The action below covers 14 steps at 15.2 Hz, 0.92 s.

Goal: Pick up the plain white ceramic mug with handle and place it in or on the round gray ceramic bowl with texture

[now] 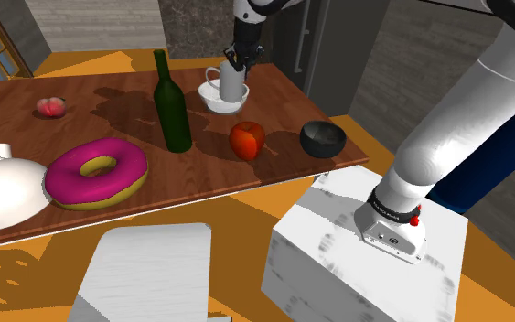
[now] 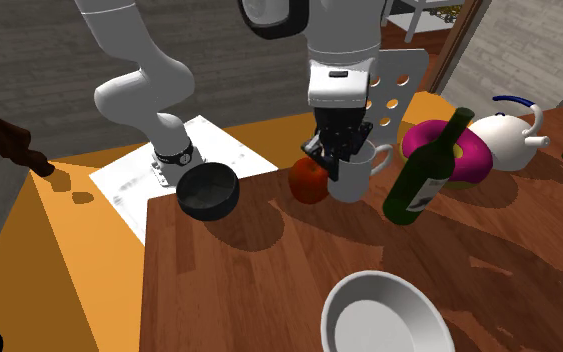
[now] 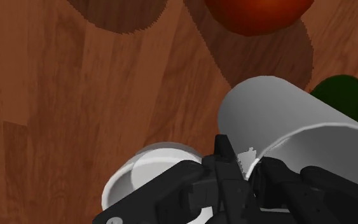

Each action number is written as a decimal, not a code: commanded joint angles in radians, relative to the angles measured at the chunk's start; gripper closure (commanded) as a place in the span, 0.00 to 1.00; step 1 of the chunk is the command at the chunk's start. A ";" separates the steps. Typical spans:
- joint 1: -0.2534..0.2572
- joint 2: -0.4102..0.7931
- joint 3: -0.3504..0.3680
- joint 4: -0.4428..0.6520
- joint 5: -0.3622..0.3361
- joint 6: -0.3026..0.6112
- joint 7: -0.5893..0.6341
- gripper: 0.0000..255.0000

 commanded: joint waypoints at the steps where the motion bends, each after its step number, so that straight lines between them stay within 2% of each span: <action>1: -0.006 -0.083 -0.019 -0.082 0.025 0.003 -0.037 1.00; 7: -0.011 -0.312 -0.087 -0.282 0.066 -0.025 -0.135 1.00; 14: -0.023 -0.578 -0.181 -0.464 0.060 -0.110 -0.239 1.00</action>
